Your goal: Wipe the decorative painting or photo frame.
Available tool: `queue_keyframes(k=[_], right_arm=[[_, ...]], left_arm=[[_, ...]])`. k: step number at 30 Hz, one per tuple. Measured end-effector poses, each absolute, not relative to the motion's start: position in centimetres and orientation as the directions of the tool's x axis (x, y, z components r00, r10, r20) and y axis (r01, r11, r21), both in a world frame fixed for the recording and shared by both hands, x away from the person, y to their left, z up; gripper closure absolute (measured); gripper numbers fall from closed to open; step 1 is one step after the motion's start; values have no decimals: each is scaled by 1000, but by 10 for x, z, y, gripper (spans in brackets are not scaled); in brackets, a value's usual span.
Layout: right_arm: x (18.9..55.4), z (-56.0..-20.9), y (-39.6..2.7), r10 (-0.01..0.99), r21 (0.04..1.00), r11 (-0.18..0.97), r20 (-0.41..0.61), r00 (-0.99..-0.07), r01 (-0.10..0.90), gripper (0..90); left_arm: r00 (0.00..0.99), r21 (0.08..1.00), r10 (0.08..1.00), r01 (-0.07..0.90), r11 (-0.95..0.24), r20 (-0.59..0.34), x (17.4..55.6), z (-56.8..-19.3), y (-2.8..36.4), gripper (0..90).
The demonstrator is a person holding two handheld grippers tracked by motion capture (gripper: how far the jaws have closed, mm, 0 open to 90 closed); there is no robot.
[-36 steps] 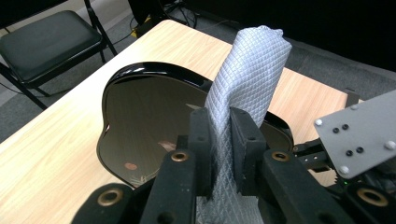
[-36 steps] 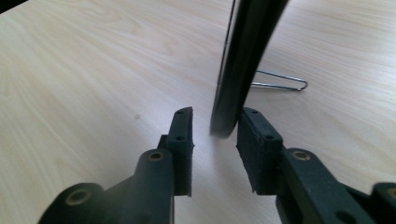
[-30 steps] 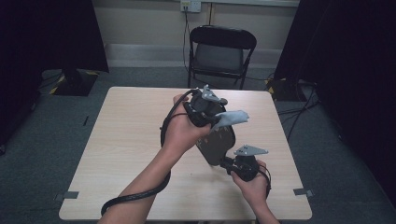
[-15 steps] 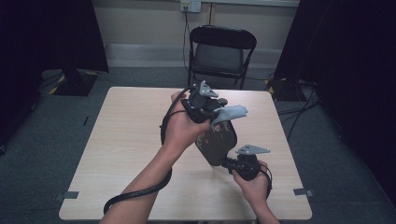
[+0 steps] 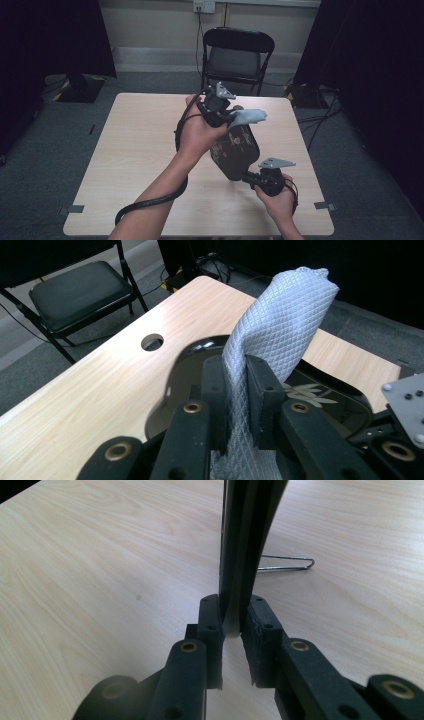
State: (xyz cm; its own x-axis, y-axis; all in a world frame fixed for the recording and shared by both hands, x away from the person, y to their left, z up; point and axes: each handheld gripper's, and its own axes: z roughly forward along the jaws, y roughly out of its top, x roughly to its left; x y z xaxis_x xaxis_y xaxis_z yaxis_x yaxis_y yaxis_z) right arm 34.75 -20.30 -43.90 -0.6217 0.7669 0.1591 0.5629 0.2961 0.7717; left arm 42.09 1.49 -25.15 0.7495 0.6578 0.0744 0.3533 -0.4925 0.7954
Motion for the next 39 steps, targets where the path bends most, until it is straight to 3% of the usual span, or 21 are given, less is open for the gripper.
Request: queue_keyframes(k=[21,39], right_arm=[[339,-439,-219,769,769,291,166,-618,569,790],[340,-439,-226,777,769,281,169,-606,575,789]], left_arm=[[663,770,738,404,-494,126,442,-266,28,803],[629,722,774,501,-478,76,449,-320,50,803]])
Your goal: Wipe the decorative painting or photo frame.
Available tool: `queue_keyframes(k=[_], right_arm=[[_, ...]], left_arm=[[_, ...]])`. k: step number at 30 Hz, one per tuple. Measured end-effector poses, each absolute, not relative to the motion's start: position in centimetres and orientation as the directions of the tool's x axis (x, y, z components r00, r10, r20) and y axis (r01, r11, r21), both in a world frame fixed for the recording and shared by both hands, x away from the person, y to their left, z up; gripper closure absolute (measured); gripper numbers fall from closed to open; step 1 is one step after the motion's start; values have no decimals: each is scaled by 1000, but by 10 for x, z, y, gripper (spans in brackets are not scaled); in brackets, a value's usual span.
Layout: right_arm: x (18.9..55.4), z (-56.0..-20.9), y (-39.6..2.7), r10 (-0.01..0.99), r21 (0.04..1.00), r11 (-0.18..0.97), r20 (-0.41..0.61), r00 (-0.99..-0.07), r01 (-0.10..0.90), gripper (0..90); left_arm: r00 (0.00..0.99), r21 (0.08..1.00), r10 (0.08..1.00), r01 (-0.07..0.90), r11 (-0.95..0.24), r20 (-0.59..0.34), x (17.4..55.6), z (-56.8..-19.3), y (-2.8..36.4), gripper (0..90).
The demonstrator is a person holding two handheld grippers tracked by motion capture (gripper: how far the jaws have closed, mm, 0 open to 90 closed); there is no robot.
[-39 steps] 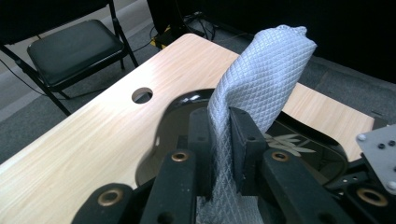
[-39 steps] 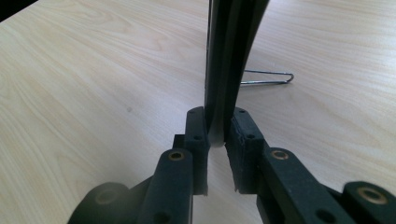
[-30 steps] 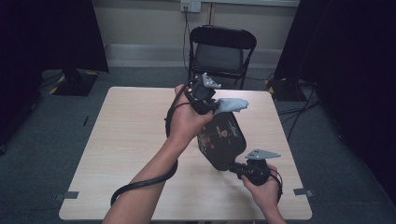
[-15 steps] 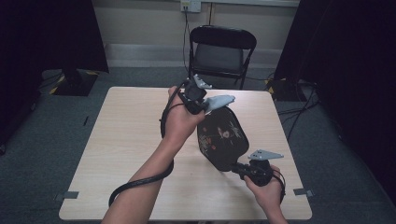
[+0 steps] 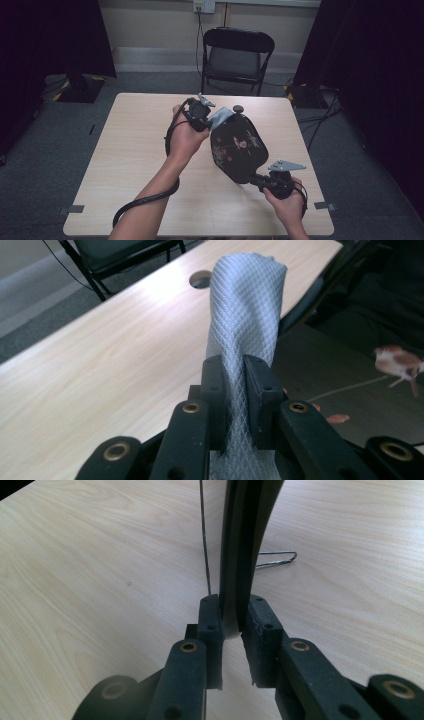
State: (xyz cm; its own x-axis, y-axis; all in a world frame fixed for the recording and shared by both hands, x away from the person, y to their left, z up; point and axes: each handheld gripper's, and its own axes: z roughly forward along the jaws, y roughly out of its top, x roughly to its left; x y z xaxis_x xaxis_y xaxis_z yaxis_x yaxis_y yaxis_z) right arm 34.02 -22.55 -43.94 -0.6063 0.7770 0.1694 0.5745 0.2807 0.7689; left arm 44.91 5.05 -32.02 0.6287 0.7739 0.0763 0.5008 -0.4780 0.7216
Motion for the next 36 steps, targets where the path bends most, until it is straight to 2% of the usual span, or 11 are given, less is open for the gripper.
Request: queue_keyframes(k=[21,36], right_arm=[[340,-439,-226,781,769,281,165,-602,575,788],[340,-439,-225,785,770,278,163,-598,574,788]], left_arm=[[615,651,789,592,-475,16,448,-386,70,803],[632,598,774,638,-485,-47,435,-438,67,803]])
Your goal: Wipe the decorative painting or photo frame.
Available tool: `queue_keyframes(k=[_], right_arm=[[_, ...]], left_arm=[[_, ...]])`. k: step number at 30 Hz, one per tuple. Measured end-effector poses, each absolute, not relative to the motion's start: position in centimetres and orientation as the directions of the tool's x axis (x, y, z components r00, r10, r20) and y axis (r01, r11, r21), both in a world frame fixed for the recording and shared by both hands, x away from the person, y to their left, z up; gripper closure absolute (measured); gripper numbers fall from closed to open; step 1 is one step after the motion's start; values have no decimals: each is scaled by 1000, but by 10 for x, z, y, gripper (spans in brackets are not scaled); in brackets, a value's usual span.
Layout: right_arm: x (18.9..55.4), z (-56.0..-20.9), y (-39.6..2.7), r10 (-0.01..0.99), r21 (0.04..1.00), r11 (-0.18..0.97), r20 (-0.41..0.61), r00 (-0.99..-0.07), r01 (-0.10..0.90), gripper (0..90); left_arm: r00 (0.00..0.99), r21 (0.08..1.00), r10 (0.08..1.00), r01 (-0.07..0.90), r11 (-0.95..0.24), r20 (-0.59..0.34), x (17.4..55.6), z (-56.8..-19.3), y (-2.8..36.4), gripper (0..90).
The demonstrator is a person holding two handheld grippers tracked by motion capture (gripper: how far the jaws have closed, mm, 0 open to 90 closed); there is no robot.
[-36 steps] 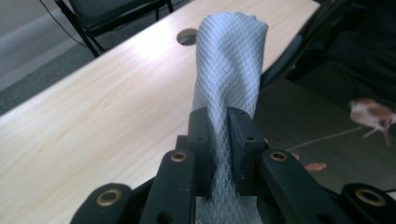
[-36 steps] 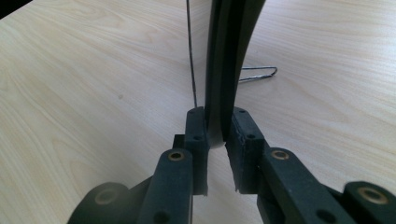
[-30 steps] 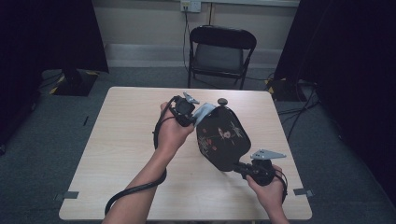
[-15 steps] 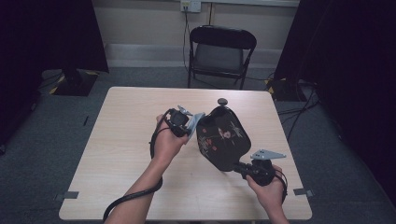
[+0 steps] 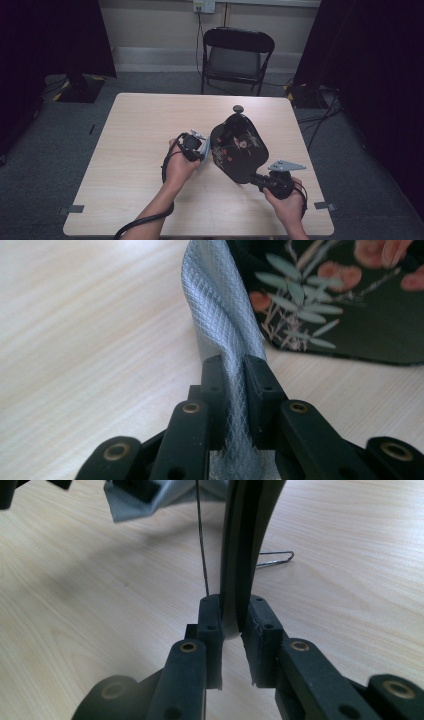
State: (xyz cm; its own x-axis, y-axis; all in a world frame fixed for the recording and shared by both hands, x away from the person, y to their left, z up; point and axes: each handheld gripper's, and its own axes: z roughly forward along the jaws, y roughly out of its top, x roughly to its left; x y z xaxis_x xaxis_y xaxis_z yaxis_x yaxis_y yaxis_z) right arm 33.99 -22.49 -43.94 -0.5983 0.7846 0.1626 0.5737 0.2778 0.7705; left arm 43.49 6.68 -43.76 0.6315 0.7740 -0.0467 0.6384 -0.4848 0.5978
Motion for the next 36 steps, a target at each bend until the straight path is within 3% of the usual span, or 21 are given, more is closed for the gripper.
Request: queue_keyframes(k=[13,19,28,36], right_arm=[[339,-439,-221,795,776,270,155,-587,571,788],[339,-439,-221,796,782,269,148,-586,563,784],[337,-441,-220,778,790,309,110,-618,529,614],[336,-449,-230,758,783,333,109,-643,525,519]], left_arm=[[660,580,744,647,-495,-102,416,-458,66,804],[629,604,774,644,-469,-70,409,-453,90,802],[562,620,825,666,-415,-52,403,-458,139,799],[554,628,831,665,-404,-51,396,-463,156,753]])
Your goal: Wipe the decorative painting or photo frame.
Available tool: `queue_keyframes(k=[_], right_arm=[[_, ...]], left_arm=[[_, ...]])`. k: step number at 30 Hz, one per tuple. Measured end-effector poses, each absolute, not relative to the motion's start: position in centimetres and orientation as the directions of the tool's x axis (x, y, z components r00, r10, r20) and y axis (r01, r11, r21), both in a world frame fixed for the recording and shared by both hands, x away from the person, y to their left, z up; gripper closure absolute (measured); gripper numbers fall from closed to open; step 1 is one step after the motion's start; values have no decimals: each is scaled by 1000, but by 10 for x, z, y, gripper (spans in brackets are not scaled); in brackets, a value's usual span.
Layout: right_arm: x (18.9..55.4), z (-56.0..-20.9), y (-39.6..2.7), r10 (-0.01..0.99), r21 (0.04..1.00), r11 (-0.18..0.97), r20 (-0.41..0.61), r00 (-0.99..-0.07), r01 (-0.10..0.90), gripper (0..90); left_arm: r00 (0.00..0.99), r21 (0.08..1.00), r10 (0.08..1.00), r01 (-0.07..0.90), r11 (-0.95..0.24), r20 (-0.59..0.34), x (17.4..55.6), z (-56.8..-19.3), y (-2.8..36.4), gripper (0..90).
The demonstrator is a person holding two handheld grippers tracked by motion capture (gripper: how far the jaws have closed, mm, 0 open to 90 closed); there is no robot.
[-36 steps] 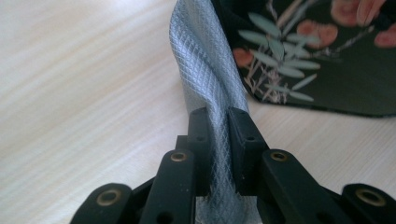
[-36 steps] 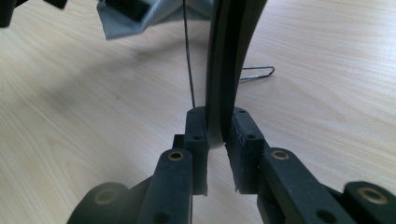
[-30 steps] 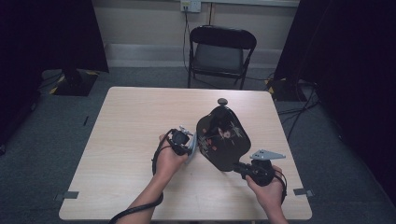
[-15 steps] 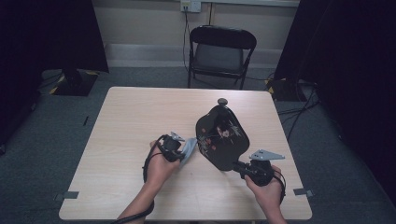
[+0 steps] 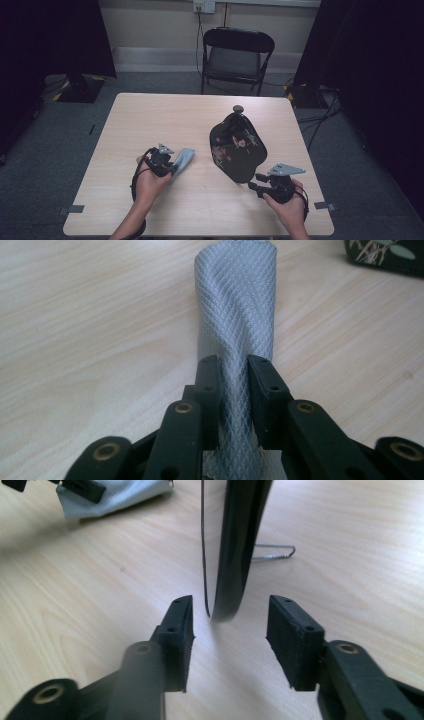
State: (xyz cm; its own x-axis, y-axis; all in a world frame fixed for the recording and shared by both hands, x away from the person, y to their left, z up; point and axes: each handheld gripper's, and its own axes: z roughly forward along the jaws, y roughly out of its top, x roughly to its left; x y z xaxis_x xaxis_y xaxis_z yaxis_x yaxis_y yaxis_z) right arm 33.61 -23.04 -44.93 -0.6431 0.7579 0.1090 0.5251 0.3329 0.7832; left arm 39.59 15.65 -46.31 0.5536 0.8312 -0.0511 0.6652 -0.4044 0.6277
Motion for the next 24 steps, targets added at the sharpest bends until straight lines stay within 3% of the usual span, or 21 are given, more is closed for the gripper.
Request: queue_keyframes(k=[13,24], right_arm=[[337,-456,-243,770,797,333,79,-633,504,392],[337,-464,-251,768,787,349,71,-637,509,298]], left_arm=[[562,673,824,637,-377,-70,382,-467,175,329],[572,667,817,638,-384,-77,365,-473,200,261]])
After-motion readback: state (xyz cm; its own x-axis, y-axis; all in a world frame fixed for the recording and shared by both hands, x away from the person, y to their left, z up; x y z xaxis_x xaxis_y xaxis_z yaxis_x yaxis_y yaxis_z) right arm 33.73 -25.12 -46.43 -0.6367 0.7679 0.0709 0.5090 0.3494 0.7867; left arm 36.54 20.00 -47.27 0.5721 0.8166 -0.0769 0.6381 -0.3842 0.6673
